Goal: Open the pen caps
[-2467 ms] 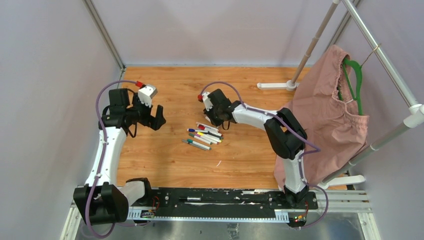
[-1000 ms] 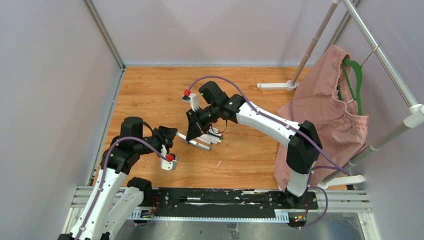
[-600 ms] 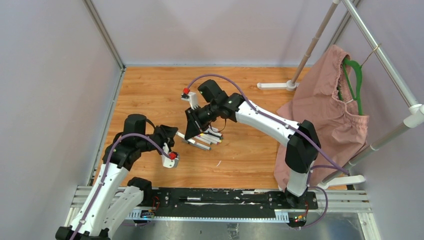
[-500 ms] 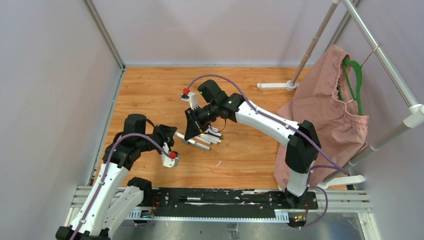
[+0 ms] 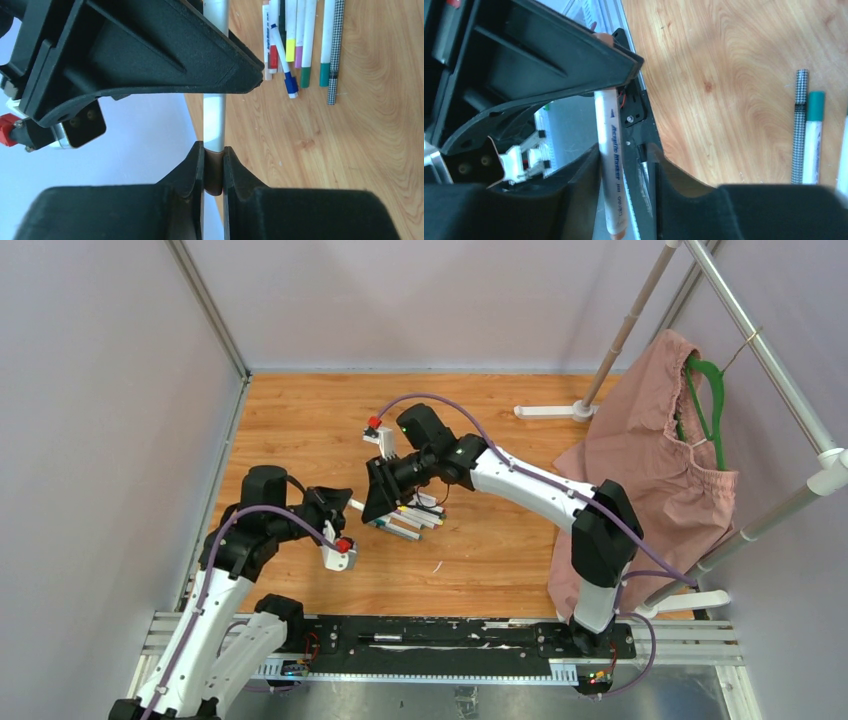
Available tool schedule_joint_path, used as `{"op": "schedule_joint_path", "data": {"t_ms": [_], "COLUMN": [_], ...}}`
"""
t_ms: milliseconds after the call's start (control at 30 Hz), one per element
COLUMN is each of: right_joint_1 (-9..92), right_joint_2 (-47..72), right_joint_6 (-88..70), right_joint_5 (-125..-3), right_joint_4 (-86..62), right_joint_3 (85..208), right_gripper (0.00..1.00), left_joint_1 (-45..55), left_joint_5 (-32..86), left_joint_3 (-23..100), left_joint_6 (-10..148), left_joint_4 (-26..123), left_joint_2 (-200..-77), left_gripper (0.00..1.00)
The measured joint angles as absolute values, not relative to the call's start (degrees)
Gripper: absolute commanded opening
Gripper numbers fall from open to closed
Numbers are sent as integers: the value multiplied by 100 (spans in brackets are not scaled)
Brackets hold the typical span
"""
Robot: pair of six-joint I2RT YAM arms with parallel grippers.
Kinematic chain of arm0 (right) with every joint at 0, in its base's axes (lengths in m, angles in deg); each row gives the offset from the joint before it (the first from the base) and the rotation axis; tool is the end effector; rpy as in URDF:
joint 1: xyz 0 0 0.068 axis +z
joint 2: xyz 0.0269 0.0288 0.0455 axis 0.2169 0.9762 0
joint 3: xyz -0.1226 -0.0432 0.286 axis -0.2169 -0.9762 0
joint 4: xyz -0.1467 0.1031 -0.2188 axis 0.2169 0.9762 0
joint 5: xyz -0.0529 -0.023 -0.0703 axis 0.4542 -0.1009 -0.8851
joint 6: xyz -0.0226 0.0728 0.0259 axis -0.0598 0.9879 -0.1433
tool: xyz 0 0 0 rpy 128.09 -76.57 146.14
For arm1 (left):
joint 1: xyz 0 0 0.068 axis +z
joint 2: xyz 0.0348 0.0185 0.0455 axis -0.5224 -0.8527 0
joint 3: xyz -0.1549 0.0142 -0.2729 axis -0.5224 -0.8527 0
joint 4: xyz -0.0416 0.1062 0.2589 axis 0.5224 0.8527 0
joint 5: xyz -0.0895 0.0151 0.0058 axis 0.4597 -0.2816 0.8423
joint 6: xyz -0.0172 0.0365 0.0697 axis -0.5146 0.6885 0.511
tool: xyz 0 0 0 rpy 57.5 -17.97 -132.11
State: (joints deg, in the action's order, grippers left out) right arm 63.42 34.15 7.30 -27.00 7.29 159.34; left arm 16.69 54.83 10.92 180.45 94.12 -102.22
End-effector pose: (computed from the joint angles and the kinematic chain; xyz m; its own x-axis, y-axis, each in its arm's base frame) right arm 0.2551 0.3920 0.3333 -0.6887 -0.4057 -0.6009 -0.7019 0.1655 0.6928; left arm 0.1309 -0.0771 0.3124 0.7497 0.6232 -0.2227 0.4731 -0.2693 0.8389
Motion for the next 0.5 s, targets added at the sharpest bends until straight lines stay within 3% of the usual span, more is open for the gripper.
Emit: {"op": "schedule_joint_path", "data": {"t_ms": [33,67,133,200,333,500], "right_joint_1": [6344,6349,6401,6408,6346,6303], "right_joint_2": [3410,3399,3318,3207,3039,2921], "right_joint_6": [815,892,988,1010,1025,1016], "right_joint_5": [-2646,-2565,-2539,-2545,-2560,-2488], "right_joint_4": [633,539,401,320,187,139], "right_joint_3": [15914,15903,15848,15724,15494,15226], "right_gripper": [11,1,0,0,0,0], "left_joint_1": [1669,1669,1677,1671,1669,1669], "left_joint_5": [5463,5435,5437,5491,5599,5717], "left_joint_3": [1097,1097,1097,1097,1099,1101], "left_joint_6": [17992,17942,17839,17741,17533,17334], "left_joint_4": [9423,9434,9432,9408,9426,9428], "left_joint_2": [-10187,-10159,-10121,-10058,-9949,-10062], "left_gripper": [0,10,43,58,59,51]}}
